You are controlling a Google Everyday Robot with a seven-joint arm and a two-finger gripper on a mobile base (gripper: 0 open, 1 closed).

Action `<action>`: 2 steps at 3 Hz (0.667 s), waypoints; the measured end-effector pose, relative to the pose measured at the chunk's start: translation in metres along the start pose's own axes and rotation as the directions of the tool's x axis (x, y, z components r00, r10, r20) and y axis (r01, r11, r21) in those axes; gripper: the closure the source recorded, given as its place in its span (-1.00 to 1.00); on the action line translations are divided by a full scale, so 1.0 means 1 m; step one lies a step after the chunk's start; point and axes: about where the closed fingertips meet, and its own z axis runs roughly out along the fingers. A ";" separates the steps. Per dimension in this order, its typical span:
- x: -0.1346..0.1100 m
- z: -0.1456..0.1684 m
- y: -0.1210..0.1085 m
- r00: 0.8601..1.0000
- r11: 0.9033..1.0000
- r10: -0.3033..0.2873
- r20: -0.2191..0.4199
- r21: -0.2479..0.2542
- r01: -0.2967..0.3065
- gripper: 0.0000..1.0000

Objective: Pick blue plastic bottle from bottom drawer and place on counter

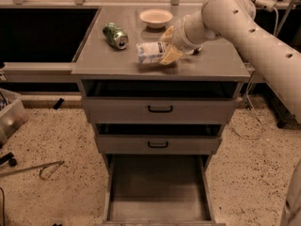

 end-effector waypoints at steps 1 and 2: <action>0.002 0.007 0.014 1.000 0.999 0.005 -0.007 -0.051 -0.006 1.00; 0.002 0.007 0.014 1.000 0.999 0.005 -0.007 -0.053 -0.006 0.62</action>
Offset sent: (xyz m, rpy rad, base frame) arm -0.0047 0.0020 -0.0122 -0.0144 0.0403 0.0115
